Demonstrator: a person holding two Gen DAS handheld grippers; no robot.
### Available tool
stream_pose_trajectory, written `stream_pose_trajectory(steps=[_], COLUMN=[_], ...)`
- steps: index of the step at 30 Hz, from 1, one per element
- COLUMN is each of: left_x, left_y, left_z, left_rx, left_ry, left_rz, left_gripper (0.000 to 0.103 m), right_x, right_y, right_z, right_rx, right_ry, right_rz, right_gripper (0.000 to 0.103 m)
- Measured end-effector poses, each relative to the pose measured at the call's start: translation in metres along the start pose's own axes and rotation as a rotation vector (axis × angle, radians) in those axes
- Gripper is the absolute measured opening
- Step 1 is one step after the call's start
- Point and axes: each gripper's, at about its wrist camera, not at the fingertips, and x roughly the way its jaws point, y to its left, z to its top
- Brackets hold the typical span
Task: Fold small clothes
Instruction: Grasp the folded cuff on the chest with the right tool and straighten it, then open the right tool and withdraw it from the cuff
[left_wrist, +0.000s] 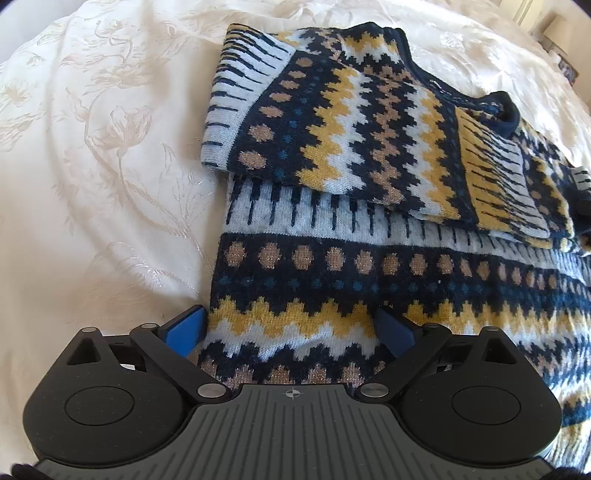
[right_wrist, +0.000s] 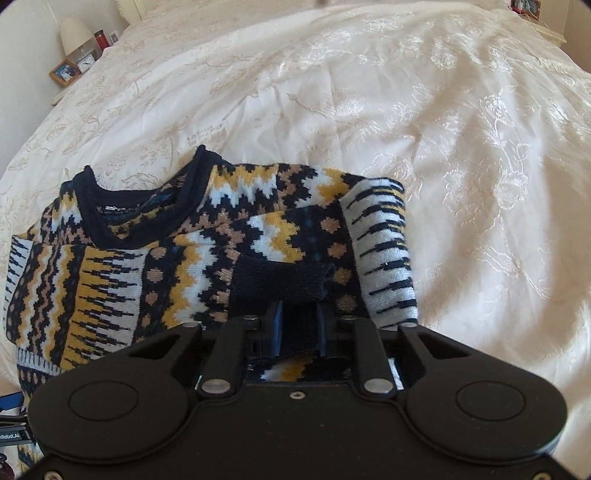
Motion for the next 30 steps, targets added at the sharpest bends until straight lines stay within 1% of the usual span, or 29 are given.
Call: stream_pose_trajectory(steps=[3,5,8,9,10,11,12,14,15,16,20,21,23,25,27,29,30], left_x=[0.001,0.002,0.001,0.001,0.001,0.002,0.002,0.002,0.002,0.003,0.003,0.004,0.002,0.001,-0.003,-0.008,-0.011], left_y=[-0.001,-0.001,-0.001,-0.001,-0.001,-0.001,0.0,-0.001,-0.001,-0.001,-0.001,-0.001,-0.001,0.0,0.001,0.004,0.005], left_z=[0.001,0.001,0.001,0.002,0.001,0.001,0.001,0.0,0.001,0.001,0.0,0.0,0.001,0.001,0.002,-0.001,-0.002], left_rx=[0.0,0.0,-0.001,-0.002,-0.003,-0.005,-0.007,-0.005,-0.005,-0.006,-0.003,-0.001,0.002,0.004,0.006,0.012,0.017], left_ry=[0.004,0.003,0.006,0.008,0.009,0.01,0.009,0.007,0.007,0.007,0.011,0.012,0.013,0.014,0.008,0.0,-0.002], left_rz=[-0.002,-0.001,-0.001,-0.002,-0.002,-0.003,-0.003,-0.002,-0.001,-0.001,-0.003,-0.004,-0.006,-0.01,-0.016,-0.02,-0.021], left_gripper=[0.098,0.098,0.098,0.098,0.098,0.098,0.098,0.098,0.098,0.098,0.098,0.098,0.098,0.098,0.097,0.097,0.097], right_x=[-0.011,-0.009,0.002,0.002,0.0,-0.004,-0.008,-0.01,-0.008,-0.005,0.009,0.011,0.01,0.002,-0.005,-0.001,0.002], right_y=[-0.003,-0.01,-0.02,-0.022,-0.024,-0.024,-0.023,-0.02,-0.017,-0.015,-0.013,-0.012,-0.009,-0.005,-0.007,-0.015,-0.018], right_z=[0.003,0.004,0.001,0.0,0.0,0.0,0.0,0.001,0.002,0.002,-0.001,-0.002,-0.002,-0.002,-0.003,-0.004,-0.005], right_rx=[-0.023,-0.009,0.001,0.011,0.029,0.048,0.06,0.062,0.061,0.059,0.053,0.053,0.035,0.001,0.0,0.037,0.048], right_ry=[-0.031,-0.011,0.033,0.035,0.022,0.001,-0.019,-0.024,-0.016,-0.011,0.036,0.048,0.056,0.028,0.003,0.033,0.046], right_rz=[-0.047,-0.079,-0.132,-0.13,-0.108,-0.079,-0.044,-0.013,-0.007,-0.001,-0.004,0.004,0.025,0.01,-0.04,-0.05,-0.051], right_gripper=[0.023,0.009,0.008,0.009,0.015,0.018,0.019,0.035,0.053,0.06,0.059,0.057,0.013,0.013,0.013,0.013,0.015])
